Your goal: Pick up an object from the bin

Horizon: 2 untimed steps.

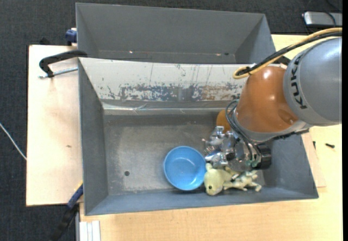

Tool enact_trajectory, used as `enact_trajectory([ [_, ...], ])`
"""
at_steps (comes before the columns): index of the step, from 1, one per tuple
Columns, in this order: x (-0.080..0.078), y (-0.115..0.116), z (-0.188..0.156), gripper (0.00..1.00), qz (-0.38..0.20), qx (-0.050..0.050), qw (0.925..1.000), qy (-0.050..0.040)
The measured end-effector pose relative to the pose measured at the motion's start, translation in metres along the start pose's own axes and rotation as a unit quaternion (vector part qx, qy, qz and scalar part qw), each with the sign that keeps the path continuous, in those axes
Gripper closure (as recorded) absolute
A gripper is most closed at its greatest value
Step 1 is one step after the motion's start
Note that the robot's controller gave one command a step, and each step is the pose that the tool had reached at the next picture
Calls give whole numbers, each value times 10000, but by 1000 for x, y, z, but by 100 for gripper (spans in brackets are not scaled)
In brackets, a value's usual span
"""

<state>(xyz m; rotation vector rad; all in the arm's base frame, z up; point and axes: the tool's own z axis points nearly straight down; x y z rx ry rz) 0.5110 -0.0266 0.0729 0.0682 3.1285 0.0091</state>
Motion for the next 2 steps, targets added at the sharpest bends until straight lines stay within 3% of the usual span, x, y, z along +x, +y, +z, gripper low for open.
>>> enact_trajectory([
  [1, -9, -15, -35, 100, -653, -82, 9977, 163],
  [2, -23, 16, -9, 100, -1851, 10, 9827, 79],
])
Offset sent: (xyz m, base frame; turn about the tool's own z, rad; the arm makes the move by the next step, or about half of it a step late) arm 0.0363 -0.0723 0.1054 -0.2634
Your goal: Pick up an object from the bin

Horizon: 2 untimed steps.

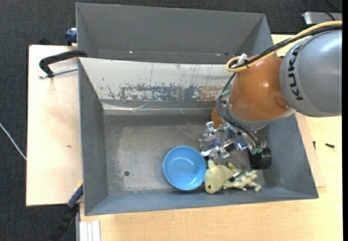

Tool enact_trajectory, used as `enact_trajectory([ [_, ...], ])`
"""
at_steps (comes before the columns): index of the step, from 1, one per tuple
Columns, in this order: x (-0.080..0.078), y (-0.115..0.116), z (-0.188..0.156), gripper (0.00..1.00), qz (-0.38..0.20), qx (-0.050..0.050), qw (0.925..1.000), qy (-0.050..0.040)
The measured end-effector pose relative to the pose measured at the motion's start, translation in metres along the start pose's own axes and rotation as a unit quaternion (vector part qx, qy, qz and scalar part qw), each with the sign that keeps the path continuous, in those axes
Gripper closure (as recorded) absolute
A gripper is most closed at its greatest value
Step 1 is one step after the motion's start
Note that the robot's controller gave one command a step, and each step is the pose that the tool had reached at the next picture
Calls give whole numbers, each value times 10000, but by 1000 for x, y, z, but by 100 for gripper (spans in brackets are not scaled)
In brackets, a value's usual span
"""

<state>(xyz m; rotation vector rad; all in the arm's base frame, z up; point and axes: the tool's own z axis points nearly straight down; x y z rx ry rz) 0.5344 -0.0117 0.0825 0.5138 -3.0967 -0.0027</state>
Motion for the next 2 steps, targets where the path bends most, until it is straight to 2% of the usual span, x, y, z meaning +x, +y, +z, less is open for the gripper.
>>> enact_trajectory([
  [1, -33, -25, -103, 100, -1241, 33, 9922, -64],
  [2, -42, -22, -199, 100, -1126, 36, 9936, -78],
])
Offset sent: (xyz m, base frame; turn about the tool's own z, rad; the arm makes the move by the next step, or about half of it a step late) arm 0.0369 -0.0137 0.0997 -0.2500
